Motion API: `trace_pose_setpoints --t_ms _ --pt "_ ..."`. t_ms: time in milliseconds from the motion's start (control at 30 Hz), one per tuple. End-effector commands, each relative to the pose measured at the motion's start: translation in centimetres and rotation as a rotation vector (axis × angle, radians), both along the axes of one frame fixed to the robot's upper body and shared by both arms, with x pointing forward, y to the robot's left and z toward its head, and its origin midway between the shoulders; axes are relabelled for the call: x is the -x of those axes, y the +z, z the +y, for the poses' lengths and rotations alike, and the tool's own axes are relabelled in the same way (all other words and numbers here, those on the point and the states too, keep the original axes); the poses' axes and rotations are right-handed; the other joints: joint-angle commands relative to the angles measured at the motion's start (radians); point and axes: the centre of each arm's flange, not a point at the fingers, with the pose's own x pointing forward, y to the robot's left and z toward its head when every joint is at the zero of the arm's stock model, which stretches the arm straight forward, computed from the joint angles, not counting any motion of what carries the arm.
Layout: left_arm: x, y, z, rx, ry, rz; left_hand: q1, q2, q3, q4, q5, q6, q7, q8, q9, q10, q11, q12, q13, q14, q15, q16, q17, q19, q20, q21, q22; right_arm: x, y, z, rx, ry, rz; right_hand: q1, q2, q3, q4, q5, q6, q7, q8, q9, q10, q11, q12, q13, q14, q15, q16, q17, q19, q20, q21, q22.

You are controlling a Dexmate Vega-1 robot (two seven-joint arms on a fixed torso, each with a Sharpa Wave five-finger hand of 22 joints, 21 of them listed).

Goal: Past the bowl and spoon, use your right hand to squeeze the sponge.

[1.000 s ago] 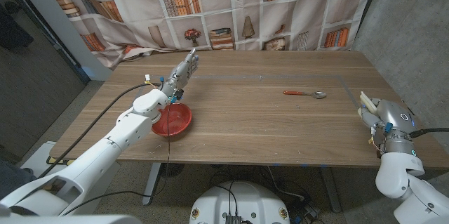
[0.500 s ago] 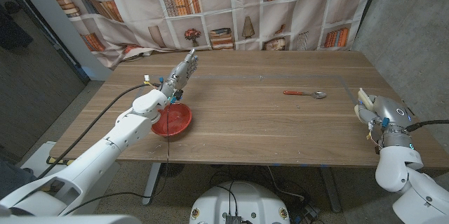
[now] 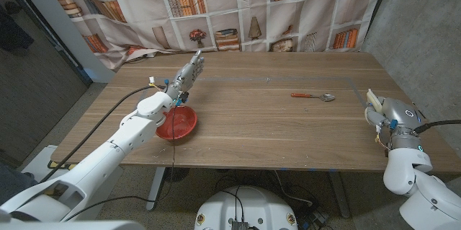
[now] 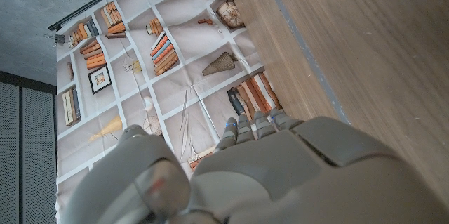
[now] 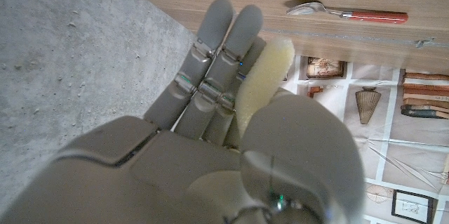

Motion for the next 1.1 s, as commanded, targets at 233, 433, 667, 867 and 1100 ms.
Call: trace_pose_setpoints --t_ms 233,433,667,867,1100 --pt "-0.53 0.30 -0.39 -0.009 -0.006 0.006 0.003 0.007 -0.003 0.001 -0.003 0.006 0.006 0.000 0.003 0.000 -0.007 0.001 0.005 0.001 -0.003 0.002 0.005 -0.002 0.007 -0.001 0.005 -0.34 0.31 0.09 -0.004 -0.039 0.032 -0.011 0.006 0.012 0.000 0.007 0.006 0.003 0.024 0.055 0.052 -0.033 0.264 0.442 0.014 -0.001 0.059 0.087 0.008 -0.022 0.064 0.022" --pt "-0.68 0.41 -0.37 -0.011 -0.004 0.008 0.004 0.008 -0.003 0.001 -0.004 0.007 0.005 0.000 0.003 0.000 -0.007 0.001 0.005 0.001 -0.002 0.002 0.005 -0.003 0.006 -0.001 0.005 -0.27 0.49 0.16 0.005 -0.029 0.024 -0.010 0.004 0.015 -0.007 0.008 0.014 0.004 0.030 0.064 0.052 -0.031 0.300 0.442 0.006 -0.001 0.059 0.091 0.012 -0.023 0.080 0.027" --pt "-0.88 0.58 -0.48 -0.014 -0.007 0.010 0.005 0.010 -0.004 0.001 -0.004 0.009 0.006 0.000 0.003 0.000 -0.008 0.001 0.005 0.000 -0.001 0.002 0.005 -0.003 0.006 -0.001 0.005 -0.02 0.47 0.05 -0.005 -0.008 -0.006 -0.024 0.010 0.011 -0.017 0.000 0.031 0.005 -0.018 -0.008 -0.021 -0.038 0.123 0.172 -0.035 0.001 -0.035 -0.056 -0.073 -0.026 0.097 -0.015" --pt "-1.02 0.88 -0.57 -0.023 -0.009 0.007 0.005 0.011 -0.004 0.001 -0.004 0.011 0.005 0.000 0.003 -0.001 -0.006 0.001 0.005 0.000 -0.001 0.002 0.005 -0.003 0.008 -0.001 0.005 0.20 0.42 0.04 0.007 -0.032 -0.033 -0.058 0.003 0.001 -0.022 0.002 0.056 -0.006 -0.046 -0.116 -0.069 -0.006 -0.248 -0.236 -0.123 0.007 -0.145 -0.212 -0.155 -0.029 0.119 -0.086" --pt "-1.12 1.12 -0.54 -0.029 -0.011 0.007 0.007 0.013 -0.005 0.001 -0.005 0.012 0.005 0.000 0.003 -0.002 -0.009 0.000 0.005 0.000 -0.002 0.001 0.005 -0.007 0.013 -0.002 0.005 0.30 0.34 -0.15 -0.012 -0.026 -0.043 -0.103 -0.023 0.005 -0.026 0.002 0.067 -0.018 -0.050 -0.185 -0.128 0.029 -0.408 -0.380 -0.250 0.016 -0.244 -0.309 -0.246 -0.026 0.081 -0.126"
